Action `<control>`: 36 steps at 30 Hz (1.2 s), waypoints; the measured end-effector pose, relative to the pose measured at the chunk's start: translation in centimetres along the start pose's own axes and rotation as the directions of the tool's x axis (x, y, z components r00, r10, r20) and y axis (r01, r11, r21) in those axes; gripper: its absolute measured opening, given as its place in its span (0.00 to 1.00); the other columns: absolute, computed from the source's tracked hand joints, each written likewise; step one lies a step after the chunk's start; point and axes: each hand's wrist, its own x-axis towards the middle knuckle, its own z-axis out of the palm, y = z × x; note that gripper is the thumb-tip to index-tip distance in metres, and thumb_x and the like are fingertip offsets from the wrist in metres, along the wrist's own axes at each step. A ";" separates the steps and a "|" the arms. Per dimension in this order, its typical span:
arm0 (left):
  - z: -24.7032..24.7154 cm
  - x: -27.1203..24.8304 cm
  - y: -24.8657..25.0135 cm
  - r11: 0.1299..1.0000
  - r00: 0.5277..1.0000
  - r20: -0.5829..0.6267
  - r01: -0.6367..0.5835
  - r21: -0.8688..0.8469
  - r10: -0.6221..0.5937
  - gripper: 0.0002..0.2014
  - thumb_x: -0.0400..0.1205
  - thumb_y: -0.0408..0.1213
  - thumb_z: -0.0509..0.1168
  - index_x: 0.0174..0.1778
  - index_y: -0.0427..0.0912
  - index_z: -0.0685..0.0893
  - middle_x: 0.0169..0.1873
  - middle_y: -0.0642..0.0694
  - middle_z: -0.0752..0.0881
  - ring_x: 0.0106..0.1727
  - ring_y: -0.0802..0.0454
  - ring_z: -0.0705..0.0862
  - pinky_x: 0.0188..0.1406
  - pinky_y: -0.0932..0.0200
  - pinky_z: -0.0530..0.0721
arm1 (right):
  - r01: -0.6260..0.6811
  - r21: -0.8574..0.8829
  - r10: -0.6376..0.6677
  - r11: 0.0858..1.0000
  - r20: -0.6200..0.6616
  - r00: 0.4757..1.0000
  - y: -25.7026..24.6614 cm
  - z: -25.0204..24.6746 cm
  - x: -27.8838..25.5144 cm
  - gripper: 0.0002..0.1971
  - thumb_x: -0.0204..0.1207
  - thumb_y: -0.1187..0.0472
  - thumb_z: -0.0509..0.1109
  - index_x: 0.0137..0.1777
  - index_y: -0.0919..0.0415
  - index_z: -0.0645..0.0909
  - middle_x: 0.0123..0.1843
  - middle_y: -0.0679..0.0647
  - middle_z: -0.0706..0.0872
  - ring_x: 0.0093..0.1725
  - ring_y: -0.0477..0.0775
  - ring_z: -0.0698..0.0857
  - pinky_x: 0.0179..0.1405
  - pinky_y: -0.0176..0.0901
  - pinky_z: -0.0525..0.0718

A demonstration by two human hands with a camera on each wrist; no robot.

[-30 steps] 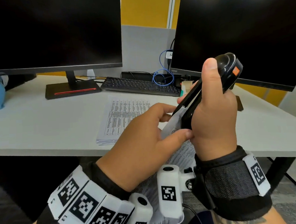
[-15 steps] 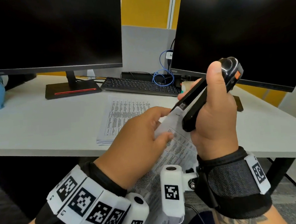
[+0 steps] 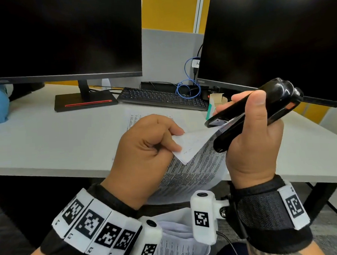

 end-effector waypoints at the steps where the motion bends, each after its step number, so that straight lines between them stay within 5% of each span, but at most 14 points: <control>1: 0.0 0.0 0.0 1.000 1.000 -0.001 0.016 -0.009 -0.016 0.16 0.65 0.17 0.65 0.28 0.46 0.81 0.42 0.52 0.86 0.47 0.56 0.86 0.48 0.62 0.83 | 0.001 0.001 -0.001 1.000 0.003 1.000 0.0 0.0 0.0 0.23 0.66 0.26 0.68 0.35 0.46 0.87 0.35 0.54 0.89 0.41 0.61 0.89 0.49 0.56 0.88; 7: 0.3 0.2 0.9 0.947 0.963 0.028 0.269 -0.176 -0.269 0.13 0.75 0.29 0.74 0.45 0.54 0.85 0.38 0.43 0.89 0.40 0.46 0.89 0.41 0.46 0.91 | -0.066 0.049 0.065 0.997 0.023 0.998 -0.2 0.5 0.0 0.24 0.70 0.35 0.65 0.42 0.58 0.82 0.32 0.51 0.88 0.38 0.55 0.88 0.44 0.50 0.86; 10: 0.8 0.1 1.0 0.907 0.931 0.062 0.365 -0.211 -0.360 0.15 0.76 0.26 0.74 0.46 0.53 0.85 0.37 0.39 0.90 0.38 0.43 0.90 0.40 0.43 0.91 | -0.128 0.045 0.125 0.991 0.047 0.991 -0.5 1.2 0.2 0.30 0.71 0.34 0.61 0.45 0.65 0.81 0.36 0.62 0.86 0.37 0.55 0.89 0.39 0.46 0.86; 16: 1.3 -0.3 1.6 0.881 0.920 0.103 0.391 -0.268 -0.377 0.12 0.75 0.23 0.74 0.45 0.46 0.85 0.34 0.39 0.89 0.34 0.50 0.89 0.34 0.57 0.89 | -0.198 -0.020 0.198 0.980 0.044 0.979 -1.2 2.1 0.4 0.25 0.75 0.36 0.60 0.39 0.59 0.78 0.29 0.52 0.83 0.34 0.54 0.88 0.37 0.45 0.86; 23: 1.4 -0.4 1.8 0.894 0.929 0.096 0.370 -0.252 -0.357 0.11 0.71 0.32 0.75 0.45 0.52 0.85 0.35 0.37 0.88 0.38 0.36 0.87 0.38 0.42 0.88 | -0.176 0.015 0.175 0.984 0.020 0.984 -1.5 2.2 0.4 0.23 0.75 0.37 0.60 0.36 0.58 0.77 0.26 0.49 0.81 0.31 0.53 0.87 0.34 0.45 0.85; 31: 1.5 -0.5 2.1 0.876 0.912 0.168 0.406 -0.260 -0.373 0.16 0.70 0.35 0.74 0.50 0.56 0.84 0.37 0.39 0.89 0.41 0.38 0.88 0.44 0.38 0.88 | -0.164 -0.014 0.164 0.986 -0.001 0.987 -1.4 2.1 0.4 0.24 0.75 0.37 0.60 0.33 0.59 0.75 0.24 0.53 0.81 0.27 0.51 0.86 0.28 0.37 0.82; 34: 1.4 -0.3 2.4 0.885 0.878 0.301 0.434 -0.172 -0.372 0.18 0.68 0.40 0.79 0.51 0.54 0.84 0.42 0.50 0.91 0.44 0.53 0.90 0.46 0.55 0.90 | -0.175 -0.031 0.174 0.984 -0.014 0.985 -1.1 1.9 0.2 0.24 0.77 0.36 0.60 0.33 0.58 0.76 0.25 0.54 0.82 0.29 0.53 0.87 0.30 0.38 0.83; 36: 1.2 -0.1 2.7 0.929 0.882 0.323 0.369 -0.022 -0.342 0.12 0.71 0.46 0.79 0.46 0.53 0.85 0.38 0.54 0.90 0.38 0.61 0.87 0.39 0.65 0.85 | -0.191 -0.026 0.191 0.981 -0.014 0.982 -1.1 1.8 -0.1 0.26 0.77 0.34 0.60 0.34 0.58 0.77 0.25 0.53 0.84 0.30 0.53 0.87 0.33 0.41 0.84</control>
